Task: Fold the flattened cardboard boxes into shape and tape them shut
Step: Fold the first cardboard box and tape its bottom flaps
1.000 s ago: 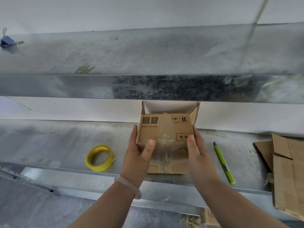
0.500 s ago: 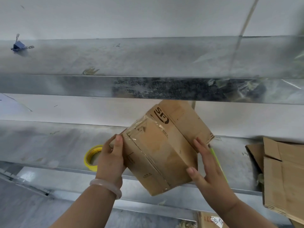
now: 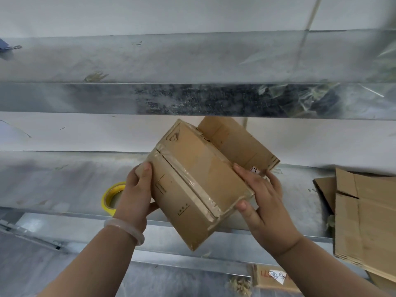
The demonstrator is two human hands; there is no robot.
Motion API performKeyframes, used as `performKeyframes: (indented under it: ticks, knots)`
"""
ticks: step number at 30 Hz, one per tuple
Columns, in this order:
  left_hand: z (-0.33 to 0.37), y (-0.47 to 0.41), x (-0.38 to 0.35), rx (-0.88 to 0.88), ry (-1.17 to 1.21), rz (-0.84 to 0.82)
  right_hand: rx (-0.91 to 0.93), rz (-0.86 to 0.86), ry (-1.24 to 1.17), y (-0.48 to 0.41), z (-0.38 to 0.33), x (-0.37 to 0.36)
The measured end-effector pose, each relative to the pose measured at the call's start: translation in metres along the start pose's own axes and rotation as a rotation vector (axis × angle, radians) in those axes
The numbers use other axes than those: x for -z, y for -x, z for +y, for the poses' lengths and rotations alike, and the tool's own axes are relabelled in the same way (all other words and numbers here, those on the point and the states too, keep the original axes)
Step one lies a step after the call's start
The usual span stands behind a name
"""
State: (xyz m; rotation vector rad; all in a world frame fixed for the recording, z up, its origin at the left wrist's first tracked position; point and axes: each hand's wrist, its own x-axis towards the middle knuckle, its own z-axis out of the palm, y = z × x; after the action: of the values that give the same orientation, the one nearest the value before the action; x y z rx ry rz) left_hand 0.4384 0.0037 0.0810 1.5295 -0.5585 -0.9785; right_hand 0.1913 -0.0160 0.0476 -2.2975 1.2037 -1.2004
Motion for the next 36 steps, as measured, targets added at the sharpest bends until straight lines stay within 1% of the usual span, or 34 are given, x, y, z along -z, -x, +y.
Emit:
performKeyframes:
  ticks: [3, 5, 6, 8, 9, 11, 13, 14, 16, 17, 19, 22, 24, 26, 28, 29, 31, 32, 34, 36]
  knots:
    - [-0.001, 0.001, 0.004, -0.072, -0.061, 0.013, -0.069, 0.055, 0.024, -0.001, -0.004, -0.001]
    - [-0.005, 0.0, 0.008, -0.126, -0.157, 0.049, -0.142, 0.093, -0.046, 0.001, -0.006, -0.003]
    - [-0.007, -0.001, 0.009, -0.136, -0.183, 0.066, -0.23, 0.093, -0.157, 0.0, -0.008, -0.004]
    - [-0.011, 0.0, 0.011, -0.139, -0.169, 0.074, -0.473, 0.057, -0.432, -0.004, -0.015, -0.003]
    - [-0.012, 0.0, 0.012, -0.138, -0.158, 0.076, -0.574, 0.041, -0.502, -0.006, -0.014, -0.002]
    - [-0.013, 0.001, 0.014, -0.123, -0.121, 0.048, -0.672, -0.013, -0.51, -0.013, -0.011, -0.002]
    - [-0.013, 0.002, 0.017, -0.106, -0.079, -0.01, -0.702, -0.075, -0.462, -0.02, -0.008, -0.004]
    - [-0.014, 0.001, 0.019, -0.101, -0.073, -0.022, -0.702, -0.089, -0.398, -0.024, -0.003, -0.009]
    - [-0.018, 0.0, 0.021, -0.142, -0.081, -0.01, -0.699, -0.141, -0.228, -0.033, 0.004, -0.017]
    - [-0.021, 0.001, 0.021, -0.171, -0.092, 0.005, -0.723, -0.161, -0.202, -0.037, 0.011, -0.022]
    - [-0.026, 0.007, 0.017, -0.196, -0.115, 0.019, -0.777, -0.173, -0.223, -0.044, 0.017, -0.026]
    - [-0.039, 0.013, 0.015, -0.262, -0.176, 0.016, -0.781, -0.186, -0.265, -0.049, 0.006, -0.027]
    - [-0.046, 0.011, 0.018, -0.259, -0.215, 0.022, -0.736, -0.263, -0.295, -0.046, -0.001, -0.028]
    - [-0.047, 0.002, 0.024, -0.212, -0.235, 0.019, -0.71, -0.353, -0.302, -0.041, -0.004, -0.032]
    - [-0.043, -0.013, 0.027, -0.18, -0.327, -0.029, -0.738, -0.389, -0.317, -0.037, 0.001, -0.039]
    - [-0.04, -0.022, 0.028, -0.179, -0.413, -0.06, -0.765, -0.394, -0.33, -0.035, 0.004, -0.041]
    - [-0.037, -0.039, 0.027, -0.221, -0.67, -0.135, -0.808, -0.426, -0.331, -0.031, 0.01, -0.046]
    - [-0.04, -0.044, 0.025, -0.258, -0.817, -0.189, -0.824, -0.471, -0.311, -0.029, 0.01, -0.048]
    - [-0.049, -0.047, 0.017, -0.316, -1.064, -0.312, -0.827, -0.566, -0.227, -0.026, 0.01, -0.052]
    - [-0.059, -0.047, 0.012, -0.343, -1.181, -0.343, -0.775, -0.597, -0.06, -0.026, 0.01, -0.055]
